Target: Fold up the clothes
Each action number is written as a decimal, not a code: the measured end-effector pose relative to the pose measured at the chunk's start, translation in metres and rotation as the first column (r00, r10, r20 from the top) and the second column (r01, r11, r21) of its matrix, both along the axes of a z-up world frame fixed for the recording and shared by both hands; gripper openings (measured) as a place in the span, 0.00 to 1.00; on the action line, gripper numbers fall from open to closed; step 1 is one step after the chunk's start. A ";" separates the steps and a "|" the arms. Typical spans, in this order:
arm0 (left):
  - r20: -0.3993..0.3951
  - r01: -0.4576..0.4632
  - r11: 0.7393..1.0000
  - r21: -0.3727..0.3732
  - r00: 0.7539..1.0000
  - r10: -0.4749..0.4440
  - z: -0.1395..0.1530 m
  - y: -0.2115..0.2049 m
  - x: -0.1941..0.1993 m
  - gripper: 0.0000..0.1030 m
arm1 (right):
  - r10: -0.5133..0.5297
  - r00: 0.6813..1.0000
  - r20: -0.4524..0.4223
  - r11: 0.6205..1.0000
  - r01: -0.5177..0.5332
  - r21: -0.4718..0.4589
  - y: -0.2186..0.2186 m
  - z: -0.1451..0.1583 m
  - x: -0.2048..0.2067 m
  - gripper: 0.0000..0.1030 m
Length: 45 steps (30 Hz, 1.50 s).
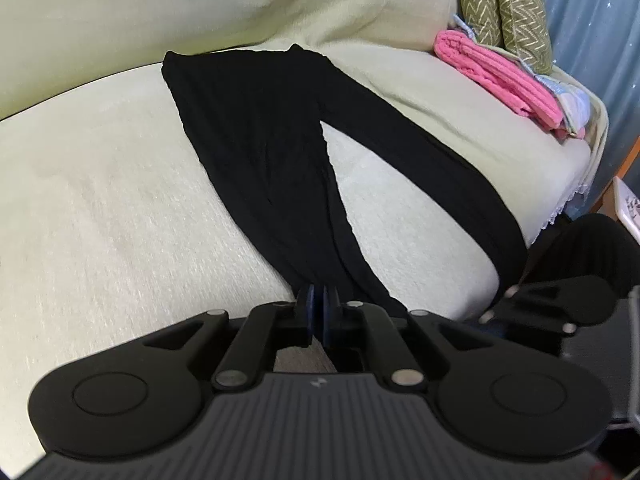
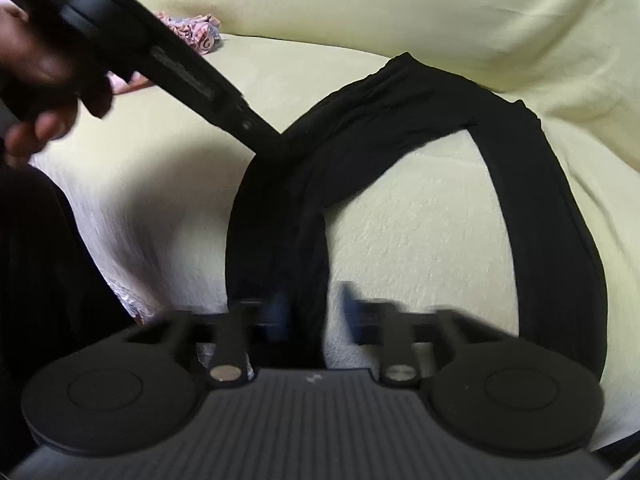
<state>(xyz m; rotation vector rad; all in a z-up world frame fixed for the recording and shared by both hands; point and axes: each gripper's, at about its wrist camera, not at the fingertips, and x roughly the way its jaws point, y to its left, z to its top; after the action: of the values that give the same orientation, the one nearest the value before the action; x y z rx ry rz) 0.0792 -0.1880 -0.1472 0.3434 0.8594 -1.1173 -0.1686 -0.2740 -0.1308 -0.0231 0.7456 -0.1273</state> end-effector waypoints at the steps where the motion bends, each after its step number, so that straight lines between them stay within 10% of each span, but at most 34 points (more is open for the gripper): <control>1: 0.001 -0.002 1.000 -0.001 1.000 0.002 0.001 0.004 -0.001 0.12 | -0.006 1.000 0.012 1.000 0.006 0.013 -0.003 0.003 -0.003 0.00; 12: -0.140 -0.033 0.999 -0.014 0.990 0.031 -0.017 0.014 -0.003 0.35 | -0.297 0.950 0.095 0.870 0.229 0.436 -0.097 0.034 -0.049 0.00; 29: -0.170 0.059 0.998 0.014 0.984 -0.056 -0.039 -0.043 -0.036 0.32 | -0.345 0.938 0.028 0.814 0.284 0.506 -0.122 0.008 -0.059 0.00; 30: -0.178 0.054 0.998 0.012 0.983 -0.051 -0.040 -0.044 -0.035 0.27 | -0.341 0.940 0.027 0.813 0.280 0.510 -0.122 0.008 -0.059 0.00; 31: -0.191 0.042 0.999 0.011 0.981 -0.039 -0.041 -0.044 -0.034 0.00 | -0.337 0.941 0.026 0.812 0.276 0.515 -0.122 0.008 -0.060 0.00; 33: -0.217 0.016 1.000 0.012 0.976 -0.013 -0.042 -0.042 -0.030 0.00 | -0.328 0.944 0.025 0.809 0.268 0.523 -0.123 0.007 -0.060 0.00; 45: -0.014 -0.051 0.996 0.072 0.999 0.052 0.018 0.021 -0.028 0.00 | -0.209 0.978 0.024 0.816 0.160 0.555 -0.090 0.006 -0.043 0.00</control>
<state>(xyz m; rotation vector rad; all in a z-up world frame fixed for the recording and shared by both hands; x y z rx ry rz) 0.0508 -0.1673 -0.1288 0.3704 0.9186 -1.0446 -0.2117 -0.3638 -0.1244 0.6096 0.6761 -0.0935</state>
